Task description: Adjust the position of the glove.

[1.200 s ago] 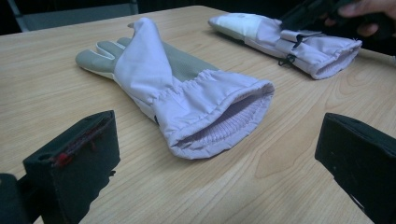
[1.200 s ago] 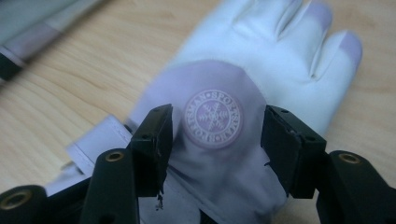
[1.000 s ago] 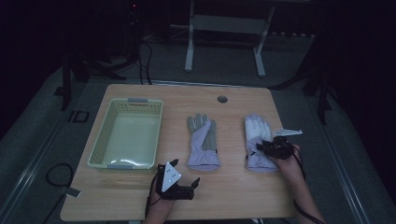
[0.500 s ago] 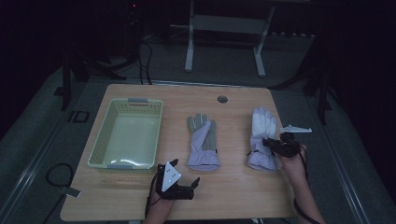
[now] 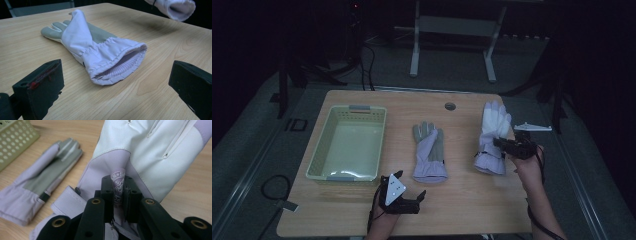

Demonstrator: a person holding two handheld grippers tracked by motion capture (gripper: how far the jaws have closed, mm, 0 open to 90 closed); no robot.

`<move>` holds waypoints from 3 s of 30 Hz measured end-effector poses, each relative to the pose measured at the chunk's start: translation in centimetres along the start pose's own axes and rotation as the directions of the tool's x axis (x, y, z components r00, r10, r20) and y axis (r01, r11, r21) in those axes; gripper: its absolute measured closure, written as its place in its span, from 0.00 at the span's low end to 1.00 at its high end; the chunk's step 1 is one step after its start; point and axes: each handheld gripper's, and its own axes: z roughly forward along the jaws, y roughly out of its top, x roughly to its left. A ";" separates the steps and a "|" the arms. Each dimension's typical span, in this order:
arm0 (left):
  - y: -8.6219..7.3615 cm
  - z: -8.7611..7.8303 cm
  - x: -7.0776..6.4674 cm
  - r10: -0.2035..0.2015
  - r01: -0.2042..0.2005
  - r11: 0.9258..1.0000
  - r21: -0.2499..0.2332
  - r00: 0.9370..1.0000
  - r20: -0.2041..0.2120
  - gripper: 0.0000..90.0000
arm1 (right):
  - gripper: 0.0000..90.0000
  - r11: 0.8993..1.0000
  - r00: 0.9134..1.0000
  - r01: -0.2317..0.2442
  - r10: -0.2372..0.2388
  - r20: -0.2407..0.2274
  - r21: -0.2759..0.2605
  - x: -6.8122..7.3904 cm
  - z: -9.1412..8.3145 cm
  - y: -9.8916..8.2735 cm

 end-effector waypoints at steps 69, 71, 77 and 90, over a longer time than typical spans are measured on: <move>0.0 -0.1 -0.1 0.017 -0.017 1.000 -0.008 1.000 0.010 0.00 | 0.89 0.964 0.987 0.129 -0.103 -0.123 0.230 16.1 12.5 1.7; 0.0 -0.1 -0.1 0.017 -0.017 1.000 -0.008 1.000 0.009 0.00 | 0.89 0.963 0.987 0.128 -0.101 -0.125 0.235 16.1 12.5 1.7; 0.0 -0.1 -0.1 0.015 -0.015 1.000 -0.008 1.000 0.009 0.00 | 0.89 0.954 0.982 0.161 -0.129 -0.140 0.252 15.4 11.6 1.3; 0.0 0.0 0.0 0.005 -0.005 1.000 -0.007 1.000 0.013 0.00 | 0.72 0.966 0.982 0.150 -0.122 -0.141 0.209 14.2 10.3 0.7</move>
